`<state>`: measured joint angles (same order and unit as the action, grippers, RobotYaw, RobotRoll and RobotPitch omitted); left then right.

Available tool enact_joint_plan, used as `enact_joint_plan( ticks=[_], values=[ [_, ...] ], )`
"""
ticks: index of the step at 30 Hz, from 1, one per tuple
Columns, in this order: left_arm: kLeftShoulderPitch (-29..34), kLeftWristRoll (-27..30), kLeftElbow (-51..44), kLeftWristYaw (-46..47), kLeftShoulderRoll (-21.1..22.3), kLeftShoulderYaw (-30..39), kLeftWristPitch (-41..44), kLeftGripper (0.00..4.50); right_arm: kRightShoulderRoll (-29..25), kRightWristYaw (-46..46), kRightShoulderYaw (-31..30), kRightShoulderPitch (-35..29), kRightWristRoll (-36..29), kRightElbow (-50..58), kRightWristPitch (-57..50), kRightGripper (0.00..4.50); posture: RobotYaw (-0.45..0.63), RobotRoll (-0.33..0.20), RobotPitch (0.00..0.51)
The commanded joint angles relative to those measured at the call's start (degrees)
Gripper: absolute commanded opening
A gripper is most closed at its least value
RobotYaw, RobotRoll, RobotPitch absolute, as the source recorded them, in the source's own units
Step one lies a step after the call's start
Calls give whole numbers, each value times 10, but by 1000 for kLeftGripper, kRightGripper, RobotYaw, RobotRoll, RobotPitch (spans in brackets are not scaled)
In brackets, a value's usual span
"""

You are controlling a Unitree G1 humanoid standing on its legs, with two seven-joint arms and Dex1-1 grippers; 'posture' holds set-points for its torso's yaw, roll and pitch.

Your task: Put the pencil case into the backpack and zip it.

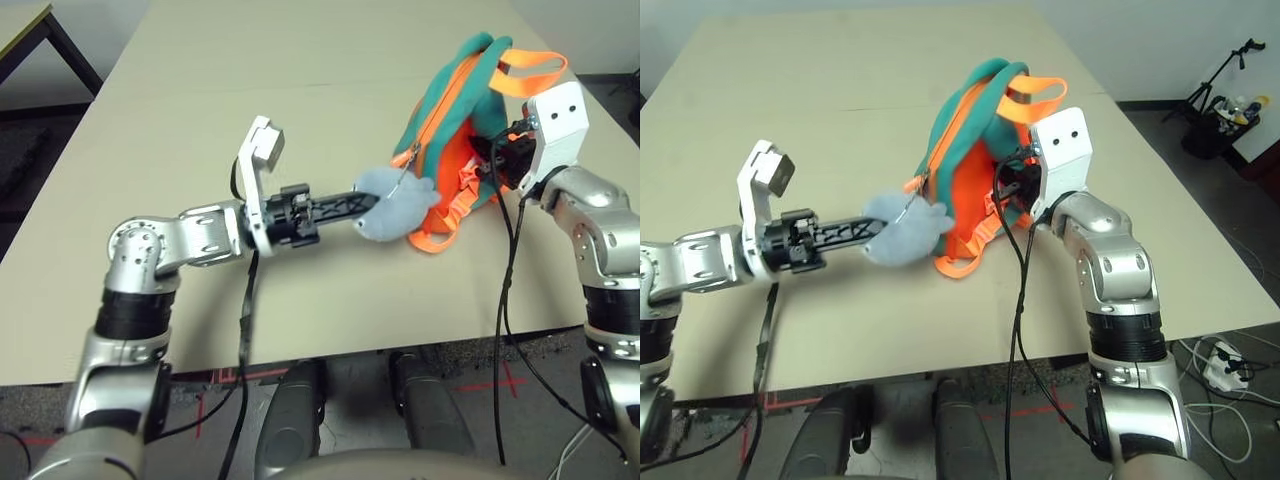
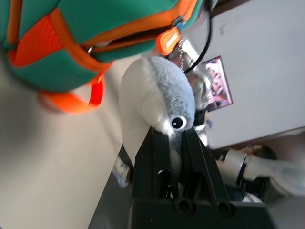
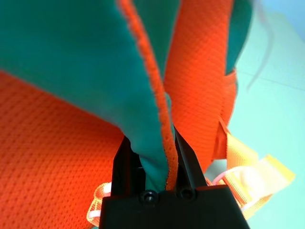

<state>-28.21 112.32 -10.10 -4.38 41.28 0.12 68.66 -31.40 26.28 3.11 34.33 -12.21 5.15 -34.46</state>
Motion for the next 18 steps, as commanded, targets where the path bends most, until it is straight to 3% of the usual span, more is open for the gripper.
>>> enact_joint_plan(
  ticks=[1,5,9,15,18],
  values=[
    [26,-1,-10,32,23,-53,12,104,3,-8,-6,-5,14,-23,-11,200,96,0,220],
    [30,-62,18,61,9,-78,-5,104,3,-9,-5,0,15,-27,-8,200,90,0,220],
    [28,-185,54,39,-17,-104,-1,104,5,-11,-2,2,18,-33,-4,200,86,0,218],
    [31,-313,115,-15,-75,-126,7,104,6,-8,-3,2,19,-32,-6,200,77,0,215],
    [31,-340,106,-45,-84,-118,23,104,-15,41,-13,-8,-13,8,-54,200,74,0,214]
  ],
)
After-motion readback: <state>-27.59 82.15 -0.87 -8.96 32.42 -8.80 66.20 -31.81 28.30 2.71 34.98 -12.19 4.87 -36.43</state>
